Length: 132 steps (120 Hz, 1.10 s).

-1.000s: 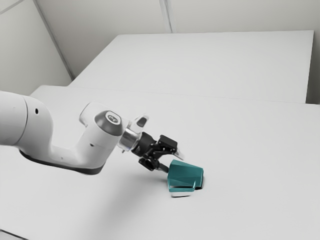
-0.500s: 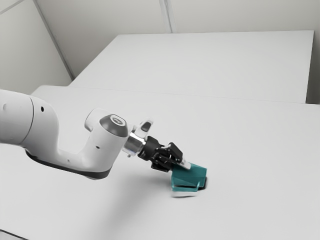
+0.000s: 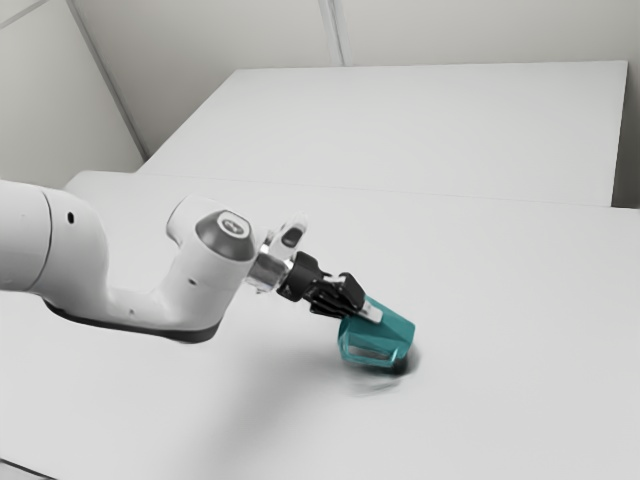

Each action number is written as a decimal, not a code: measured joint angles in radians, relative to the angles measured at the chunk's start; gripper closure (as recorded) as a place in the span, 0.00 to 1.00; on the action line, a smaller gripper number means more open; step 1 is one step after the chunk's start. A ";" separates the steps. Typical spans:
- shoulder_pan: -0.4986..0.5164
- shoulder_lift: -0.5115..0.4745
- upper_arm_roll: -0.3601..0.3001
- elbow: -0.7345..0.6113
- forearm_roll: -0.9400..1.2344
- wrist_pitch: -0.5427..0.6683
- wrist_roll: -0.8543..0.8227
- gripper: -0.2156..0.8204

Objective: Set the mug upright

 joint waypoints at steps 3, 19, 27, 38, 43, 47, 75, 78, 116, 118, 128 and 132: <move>0.003 -0.013 -0.003 0.002 0.016 0.000 -0.005 0.95; 0.002 -0.077 -0.006 0.016 0.218 0.002 -0.066 0.95; 0.004 -0.105 0.004 0.029 0.404 -0.007 -0.128 0.95; 0.038 -0.132 0.009 0.056 0.622 -0.039 -0.217 0.96; 0.054 -0.143 0.010 0.061 0.704 -0.053 -0.256 0.96; 0.069 -0.149 0.010 0.064 0.763 -0.063 -0.286 0.96; 0.169 -0.150 0.010 0.141 1.064 -0.179 -0.475 0.96; 0.176 -0.146 0.010 0.147 1.083 -0.190 -0.491 0.96; 0.208 -0.049 0.009 0.151 1.230 -0.206 -0.668 0.96; 0.209 -0.041 0.009 0.151 1.236 -0.200 -0.675 0.96; 0.211 -0.012 0.010 0.151 1.270 -0.172 -0.713 0.96; 0.210 -0.002 0.011 0.151 1.283 -0.162 -0.728 0.96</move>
